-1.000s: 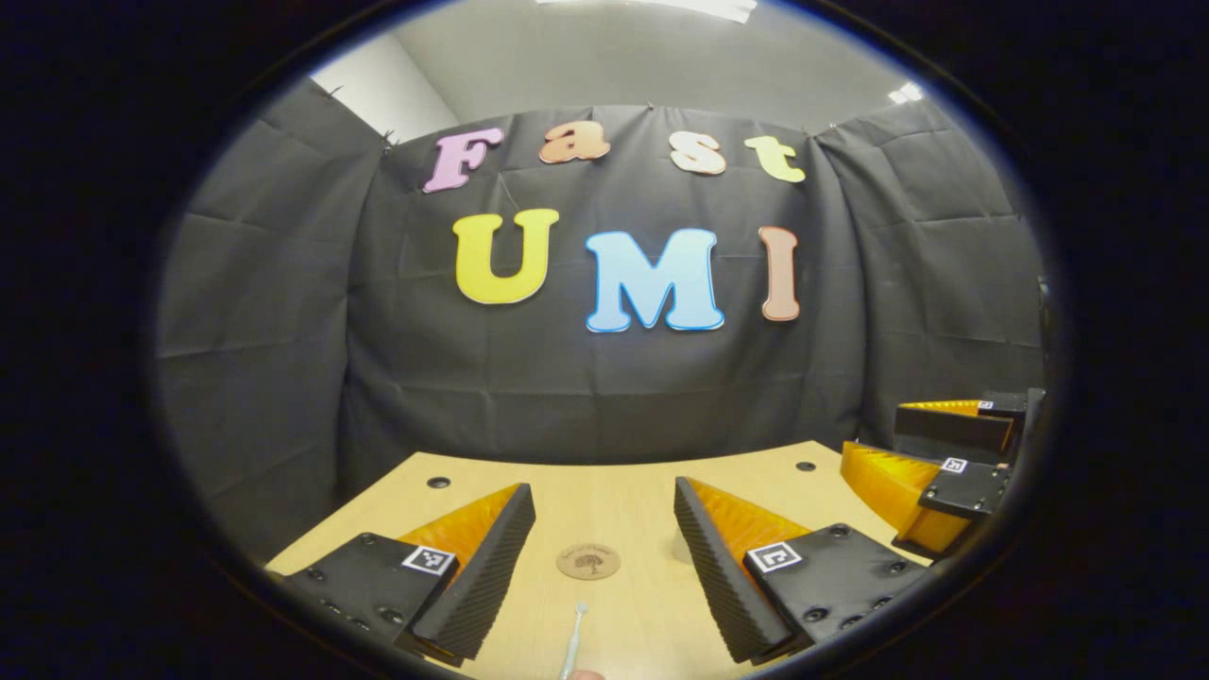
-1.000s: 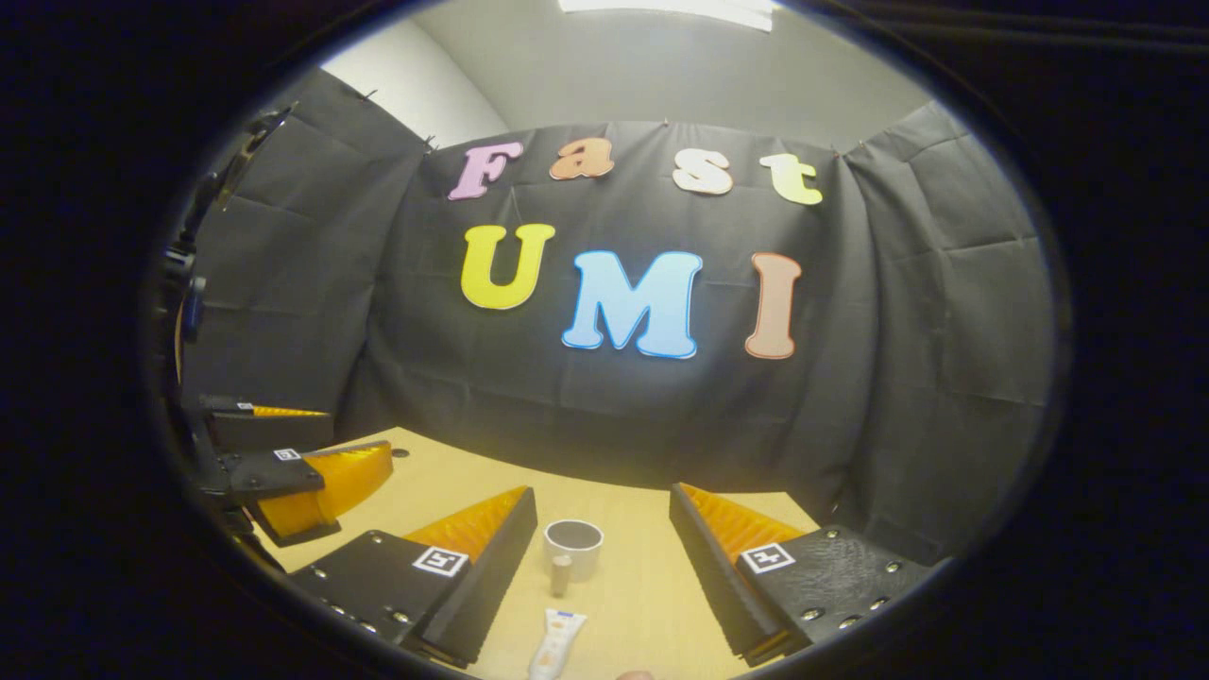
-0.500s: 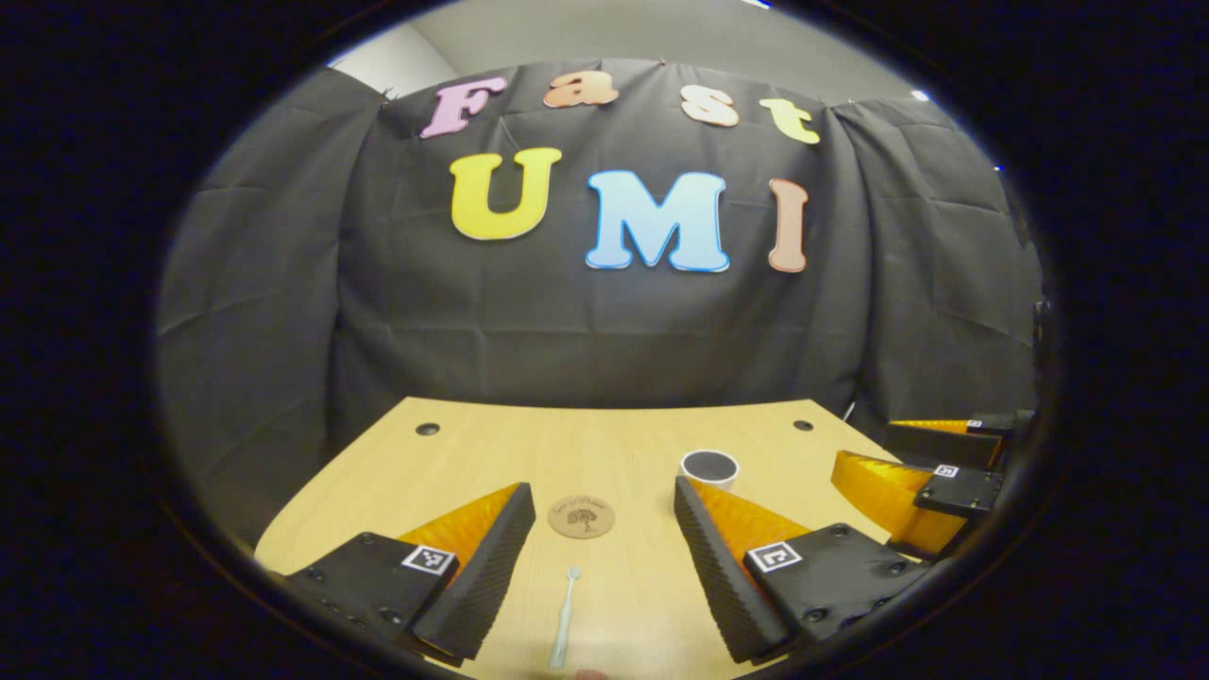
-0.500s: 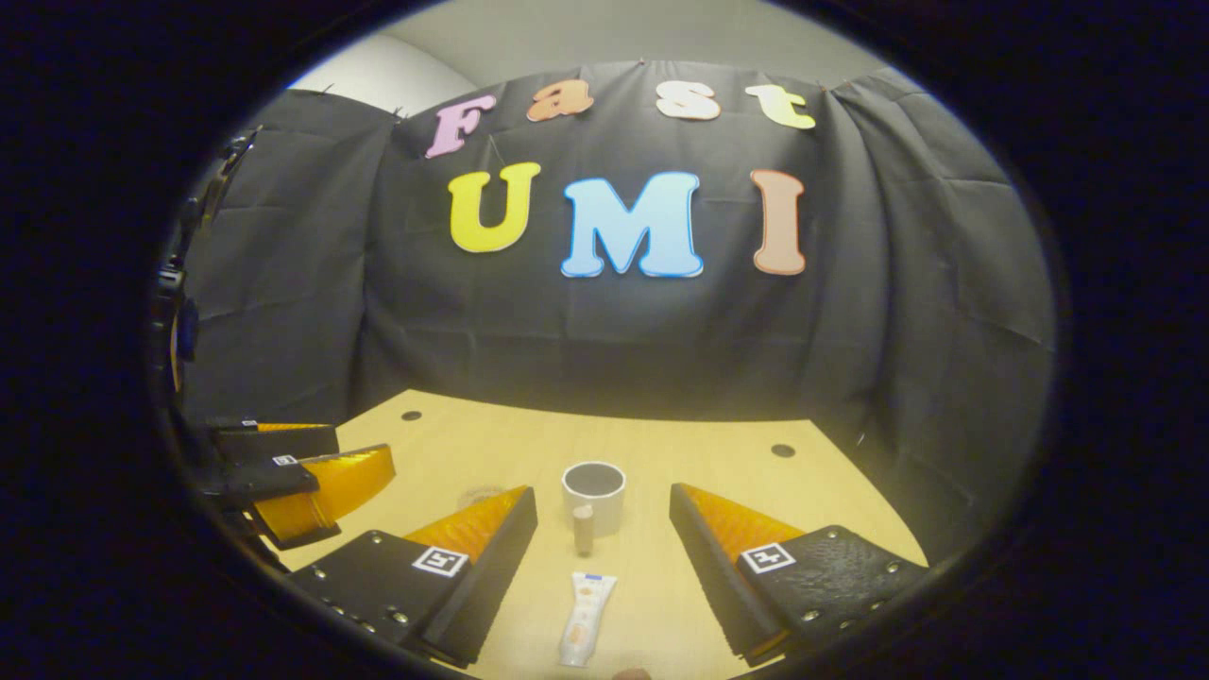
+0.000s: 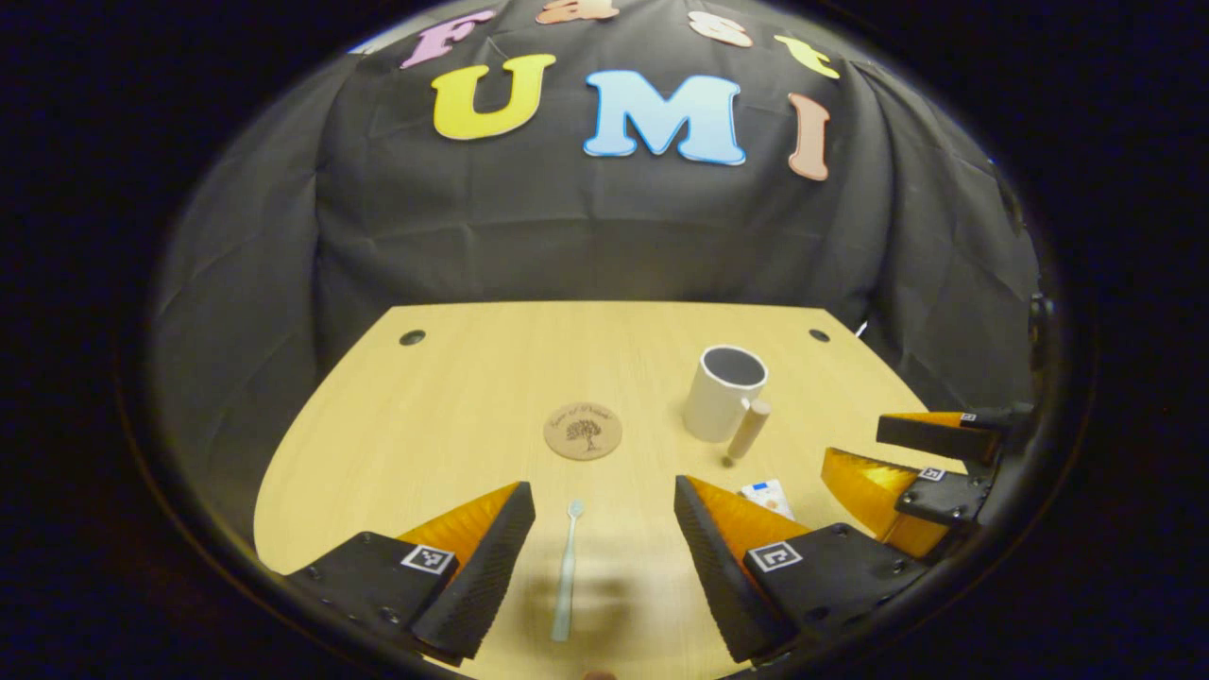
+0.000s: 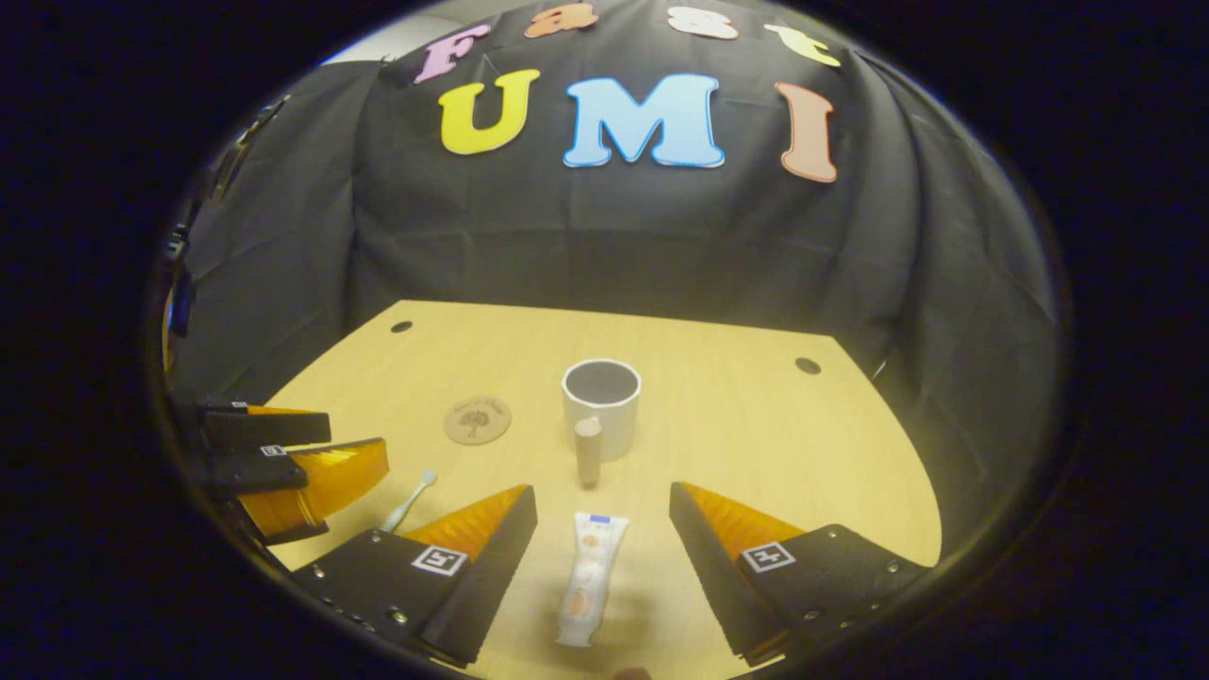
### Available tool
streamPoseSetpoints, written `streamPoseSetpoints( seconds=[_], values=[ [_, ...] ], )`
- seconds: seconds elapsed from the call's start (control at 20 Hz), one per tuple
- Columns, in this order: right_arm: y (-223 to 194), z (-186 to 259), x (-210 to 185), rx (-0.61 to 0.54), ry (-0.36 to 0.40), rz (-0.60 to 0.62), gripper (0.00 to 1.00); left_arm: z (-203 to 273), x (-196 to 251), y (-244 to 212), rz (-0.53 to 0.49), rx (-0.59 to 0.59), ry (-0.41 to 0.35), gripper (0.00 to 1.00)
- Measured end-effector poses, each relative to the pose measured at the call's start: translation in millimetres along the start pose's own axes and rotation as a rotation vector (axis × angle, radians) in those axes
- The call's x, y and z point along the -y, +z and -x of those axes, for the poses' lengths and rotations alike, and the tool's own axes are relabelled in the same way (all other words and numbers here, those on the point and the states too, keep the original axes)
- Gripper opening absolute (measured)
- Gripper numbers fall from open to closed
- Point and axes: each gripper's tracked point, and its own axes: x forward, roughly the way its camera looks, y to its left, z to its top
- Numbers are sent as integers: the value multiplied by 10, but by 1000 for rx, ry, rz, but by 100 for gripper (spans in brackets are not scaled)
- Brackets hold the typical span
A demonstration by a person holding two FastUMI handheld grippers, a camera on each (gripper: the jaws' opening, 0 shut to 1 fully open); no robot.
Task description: Put the toothbrush and toothpaste on the desktop into the cup, then pick up the cup and place it on the coaster on the desktop.
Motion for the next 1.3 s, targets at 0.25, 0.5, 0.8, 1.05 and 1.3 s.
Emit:
streamPoseSetpoints(
  seconds=[0.25,0.5,0.8,1.05,1.3],
  values=[
    [-332,-173,-53,-156,36,-30,90,-254,-143,-443,26,-193,22,98],
    [-648,-297,-70,-282,45,-59,91,-370,-267,-803,75,-346,20,99],
    [-914,-398,-70,-405,45,-57,92,-438,-314,-1110,38,-483,26,99],
    [-1130,-416,-115,-536,51,-85,93,-395,-345,-1347,31,-588,16,99],
    [-1195,-459,-157,-571,60,-107,93,-392,-389,-1459,16,-626,30,100]
  ],
)
